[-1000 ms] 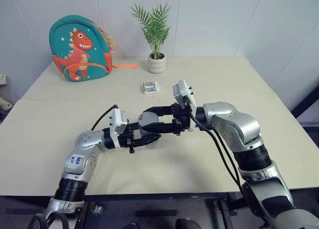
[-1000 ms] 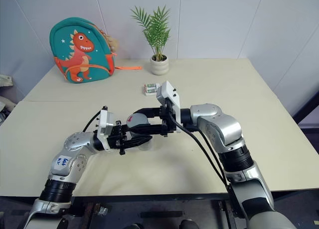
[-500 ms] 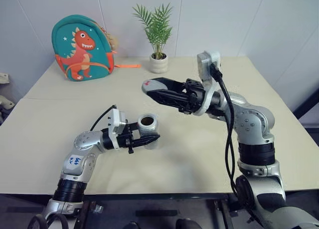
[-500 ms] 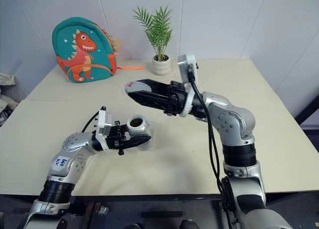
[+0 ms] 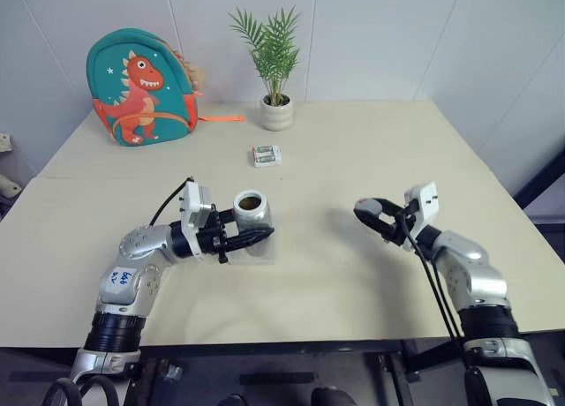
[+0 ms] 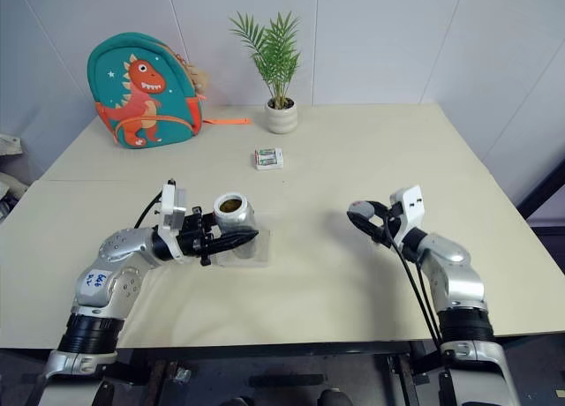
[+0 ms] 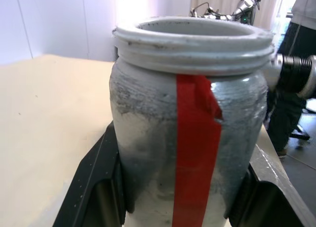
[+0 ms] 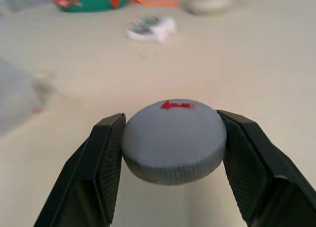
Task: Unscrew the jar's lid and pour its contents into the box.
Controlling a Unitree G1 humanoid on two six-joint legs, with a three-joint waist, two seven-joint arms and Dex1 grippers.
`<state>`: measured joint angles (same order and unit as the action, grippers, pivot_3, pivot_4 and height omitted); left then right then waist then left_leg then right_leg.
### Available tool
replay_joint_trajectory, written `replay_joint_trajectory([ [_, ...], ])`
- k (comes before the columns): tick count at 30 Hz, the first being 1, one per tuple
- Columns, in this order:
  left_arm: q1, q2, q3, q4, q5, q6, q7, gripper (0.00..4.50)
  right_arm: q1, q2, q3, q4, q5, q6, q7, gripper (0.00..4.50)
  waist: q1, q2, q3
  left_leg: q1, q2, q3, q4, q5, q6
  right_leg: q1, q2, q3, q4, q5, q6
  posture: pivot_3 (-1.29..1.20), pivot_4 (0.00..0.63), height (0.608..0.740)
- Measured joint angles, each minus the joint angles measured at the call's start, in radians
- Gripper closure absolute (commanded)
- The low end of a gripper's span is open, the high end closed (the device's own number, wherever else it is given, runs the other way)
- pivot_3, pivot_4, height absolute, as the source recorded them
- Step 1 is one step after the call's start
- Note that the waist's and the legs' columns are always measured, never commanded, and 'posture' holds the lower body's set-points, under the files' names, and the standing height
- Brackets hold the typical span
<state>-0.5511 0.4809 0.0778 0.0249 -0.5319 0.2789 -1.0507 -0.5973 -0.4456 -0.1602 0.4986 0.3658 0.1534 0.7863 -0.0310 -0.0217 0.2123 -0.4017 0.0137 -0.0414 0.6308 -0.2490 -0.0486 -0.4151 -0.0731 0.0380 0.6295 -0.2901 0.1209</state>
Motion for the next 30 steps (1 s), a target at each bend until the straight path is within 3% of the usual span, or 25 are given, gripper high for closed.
replay_joint_trajectory([
  [5,-0.008,0.000,0.006,0.000,-0.007,0.024,0.015,2.52,-0.009,0.001,-0.001,0.161,-0.051,-0.126,-0.007,1.94,-0.001,0.000,0.000,0.000,0.000,0.000,0.000,0.000,0.000,0.000,0.000,0.001,0.000,0.000,0.000,0.00,0.150,0.740],
  [11,-0.009,-0.001,0.013,0.000,-0.020,0.060,0.036,2.52,-0.033,-0.003,-0.004,0.243,-0.069,-0.196,0.002,0.05,0.001,0.000,0.000,0.005,0.000,0.000,0.000,0.000,0.000,0.006,0.000,0.001,-0.001,0.001,0.001,0.00,0.150,0.740],
  [14,-0.016,-0.001,0.015,0.000,-0.026,0.080,0.046,2.52,-0.024,-0.014,-0.004,0.225,-0.065,-0.187,0.016,0.05,0.002,0.000,0.000,0.005,0.000,0.000,0.000,0.001,0.000,0.006,0.000,0.001,0.000,0.001,0.001,0.00,0.150,0.740],
  [19,-0.046,0.010,0.030,0.024,-0.024,0.095,0.072,2.52,0.007,-0.052,-0.003,-0.033,-0.010,-0.080,0.062,0.05,0.000,0.001,0.000,0.005,0.000,0.000,0.000,0.001,0.000,0.004,0.000,0.001,0.000,0.001,0.001,0.00,0.150,0.740],
  [25,-0.075,0.090,0.082,0.030,-0.014,0.221,0.195,2.52,0.037,-0.149,0.047,-0.532,0.128,0.113,0.194,0.05,-0.002,0.001,0.000,0.005,0.002,-0.001,-0.002,0.000,-0.001,0.004,0.002,0.001,0.000,0.000,0.000,0.00,0.150,0.740],
  [30,-0.076,0.133,0.113,0.020,-0.013,0.274,0.255,2.52,0.031,-0.203,0.085,-0.681,0.174,0.180,0.262,0.05,0.006,0.000,0.001,0.004,0.000,-0.001,0.000,0.000,-0.001,0.004,0.001,0.001,-0.002,0.001,0.001,0.00,0.150,0.740],
])
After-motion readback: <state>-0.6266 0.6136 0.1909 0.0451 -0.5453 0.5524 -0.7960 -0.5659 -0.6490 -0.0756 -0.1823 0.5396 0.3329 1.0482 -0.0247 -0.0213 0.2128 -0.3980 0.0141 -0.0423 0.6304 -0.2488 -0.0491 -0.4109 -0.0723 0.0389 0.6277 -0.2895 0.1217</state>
